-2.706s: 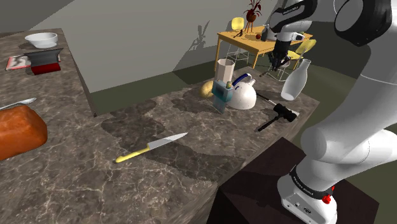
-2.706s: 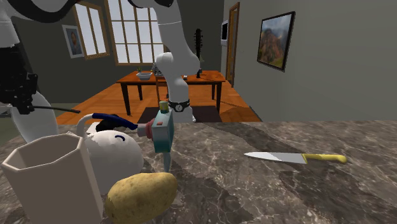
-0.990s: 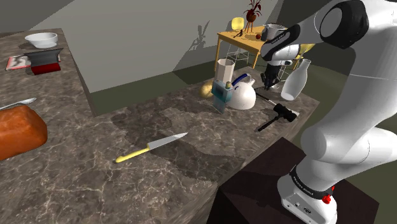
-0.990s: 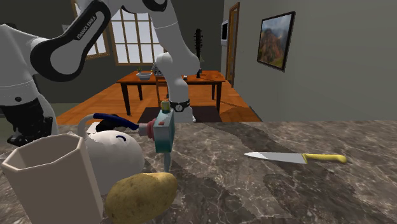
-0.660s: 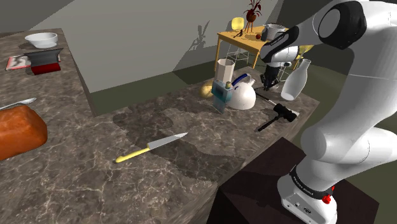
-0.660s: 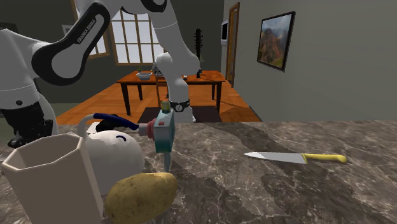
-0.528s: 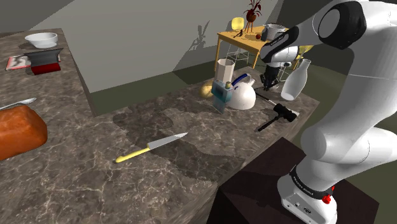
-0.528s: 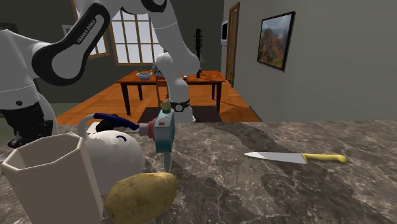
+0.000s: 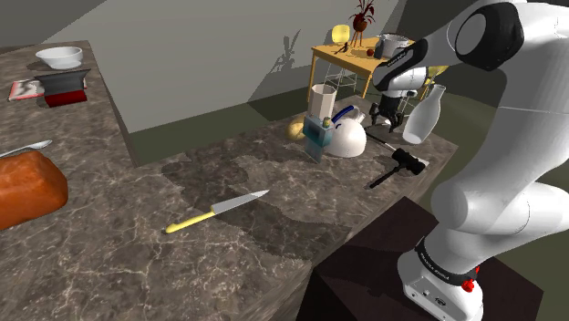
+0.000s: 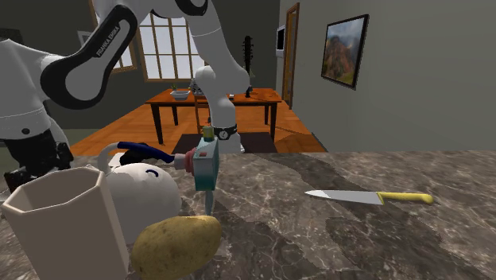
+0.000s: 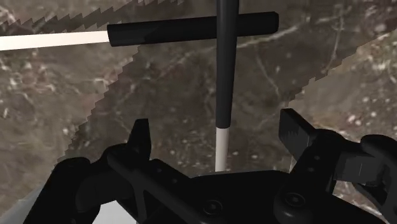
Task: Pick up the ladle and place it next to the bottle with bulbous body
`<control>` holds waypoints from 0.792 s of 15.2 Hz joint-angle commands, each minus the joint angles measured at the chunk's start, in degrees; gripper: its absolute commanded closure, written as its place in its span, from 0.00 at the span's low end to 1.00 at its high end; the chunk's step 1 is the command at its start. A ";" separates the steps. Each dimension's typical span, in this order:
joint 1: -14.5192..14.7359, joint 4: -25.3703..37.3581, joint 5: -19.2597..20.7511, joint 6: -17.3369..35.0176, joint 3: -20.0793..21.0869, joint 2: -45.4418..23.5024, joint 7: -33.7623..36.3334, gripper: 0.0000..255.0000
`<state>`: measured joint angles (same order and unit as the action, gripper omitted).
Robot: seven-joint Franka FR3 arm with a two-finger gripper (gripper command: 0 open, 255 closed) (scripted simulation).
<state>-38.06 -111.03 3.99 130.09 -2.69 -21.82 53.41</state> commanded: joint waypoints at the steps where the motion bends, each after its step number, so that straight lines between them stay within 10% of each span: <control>1: 0.11 0.48 -0.01 -1.56 0.04 1.06 0.04 0.00; 12: 0.32 2.43 -0.08 -6.18 0.13 3.72 0.00 0.00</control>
